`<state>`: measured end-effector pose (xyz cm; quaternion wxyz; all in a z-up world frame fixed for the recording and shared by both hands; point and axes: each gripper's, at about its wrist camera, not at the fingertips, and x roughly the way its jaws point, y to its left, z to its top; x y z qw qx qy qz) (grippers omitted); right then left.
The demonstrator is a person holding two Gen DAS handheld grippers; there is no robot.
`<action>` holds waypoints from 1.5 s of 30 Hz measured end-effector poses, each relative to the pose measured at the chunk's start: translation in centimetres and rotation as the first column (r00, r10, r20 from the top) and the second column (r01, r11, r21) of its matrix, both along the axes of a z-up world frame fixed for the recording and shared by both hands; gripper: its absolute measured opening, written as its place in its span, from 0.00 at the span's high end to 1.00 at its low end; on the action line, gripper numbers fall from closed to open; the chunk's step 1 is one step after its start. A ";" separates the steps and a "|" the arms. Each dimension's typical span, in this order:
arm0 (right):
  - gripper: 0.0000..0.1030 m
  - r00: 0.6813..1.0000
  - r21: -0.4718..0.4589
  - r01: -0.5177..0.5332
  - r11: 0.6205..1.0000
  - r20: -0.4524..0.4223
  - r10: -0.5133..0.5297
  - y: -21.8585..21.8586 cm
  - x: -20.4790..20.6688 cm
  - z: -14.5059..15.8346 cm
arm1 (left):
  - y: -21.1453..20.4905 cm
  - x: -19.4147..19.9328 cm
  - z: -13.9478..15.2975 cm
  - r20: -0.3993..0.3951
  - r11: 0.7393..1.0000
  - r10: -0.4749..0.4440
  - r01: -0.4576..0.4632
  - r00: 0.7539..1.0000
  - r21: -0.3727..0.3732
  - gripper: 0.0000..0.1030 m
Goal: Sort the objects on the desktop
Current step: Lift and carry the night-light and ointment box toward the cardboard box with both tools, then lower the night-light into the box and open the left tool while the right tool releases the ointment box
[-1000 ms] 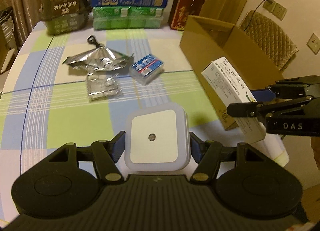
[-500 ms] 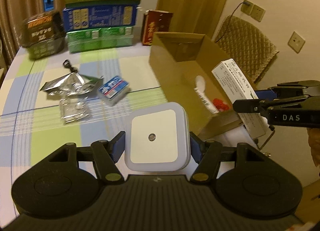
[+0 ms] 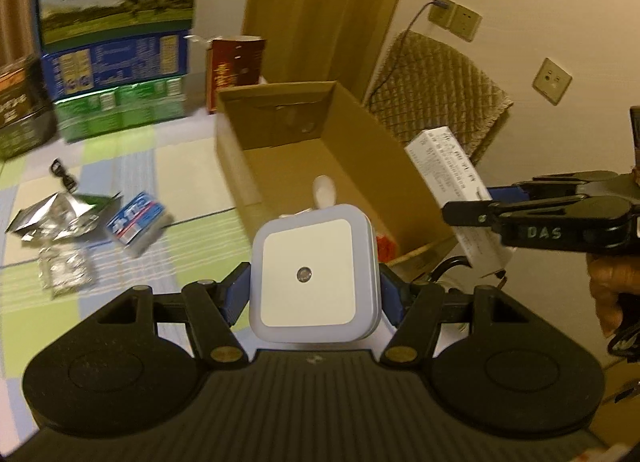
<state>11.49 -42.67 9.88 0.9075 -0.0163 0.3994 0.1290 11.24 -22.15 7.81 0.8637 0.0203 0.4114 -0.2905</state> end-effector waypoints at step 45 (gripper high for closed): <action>0.66 0.997 -0.014 0.038 0.999 -0.067 -0.039 -2.6 7.9 -4.1 | -7.8 9.0 -5.4 -0.086 0.997 -0.067 0.070 0.994 0.027 0.41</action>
